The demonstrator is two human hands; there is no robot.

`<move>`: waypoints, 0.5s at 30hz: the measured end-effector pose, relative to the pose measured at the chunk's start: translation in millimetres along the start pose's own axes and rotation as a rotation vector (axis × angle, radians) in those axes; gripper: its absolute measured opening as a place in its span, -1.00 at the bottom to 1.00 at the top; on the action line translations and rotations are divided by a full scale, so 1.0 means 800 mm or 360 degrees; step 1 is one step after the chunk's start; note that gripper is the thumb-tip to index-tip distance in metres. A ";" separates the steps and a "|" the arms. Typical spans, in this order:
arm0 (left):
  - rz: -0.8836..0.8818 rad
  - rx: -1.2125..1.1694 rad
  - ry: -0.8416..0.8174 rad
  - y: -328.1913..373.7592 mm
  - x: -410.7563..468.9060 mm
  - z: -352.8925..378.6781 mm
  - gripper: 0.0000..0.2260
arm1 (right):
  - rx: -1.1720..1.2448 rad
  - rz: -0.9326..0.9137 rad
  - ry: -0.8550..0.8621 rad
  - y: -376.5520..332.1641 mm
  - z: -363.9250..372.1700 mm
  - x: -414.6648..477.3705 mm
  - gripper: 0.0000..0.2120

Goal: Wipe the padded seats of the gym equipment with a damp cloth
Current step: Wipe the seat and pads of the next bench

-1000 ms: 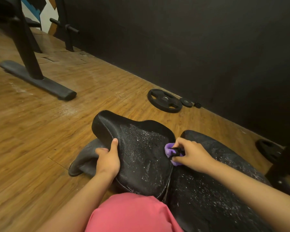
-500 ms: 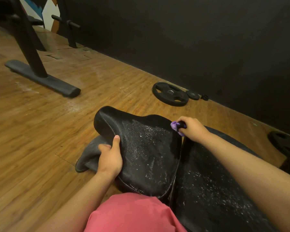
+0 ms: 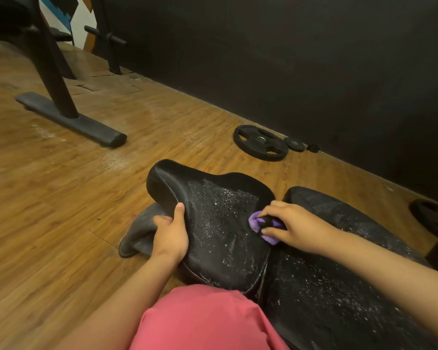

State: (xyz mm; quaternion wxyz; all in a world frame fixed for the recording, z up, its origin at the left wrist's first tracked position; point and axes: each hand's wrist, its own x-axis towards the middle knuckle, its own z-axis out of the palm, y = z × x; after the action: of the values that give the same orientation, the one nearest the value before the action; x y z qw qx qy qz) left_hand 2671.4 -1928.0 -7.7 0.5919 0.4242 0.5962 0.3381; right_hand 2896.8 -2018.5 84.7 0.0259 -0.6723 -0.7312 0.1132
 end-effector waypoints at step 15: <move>0.0011 -0.0010 -0.0005 -0.001 -0.002 -0.002 -0.53 | -0.0134 0.0277 0.0273 0.006 -0.005 0.105 -0.90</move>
State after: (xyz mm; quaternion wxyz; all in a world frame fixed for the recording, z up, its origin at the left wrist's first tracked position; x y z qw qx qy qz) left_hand 2669.8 -1929.4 -7.9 0.5930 0.4250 0.5927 0.3412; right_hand 2894.3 -1934.8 77.8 0.0502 -0.7409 -0.6692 0.0264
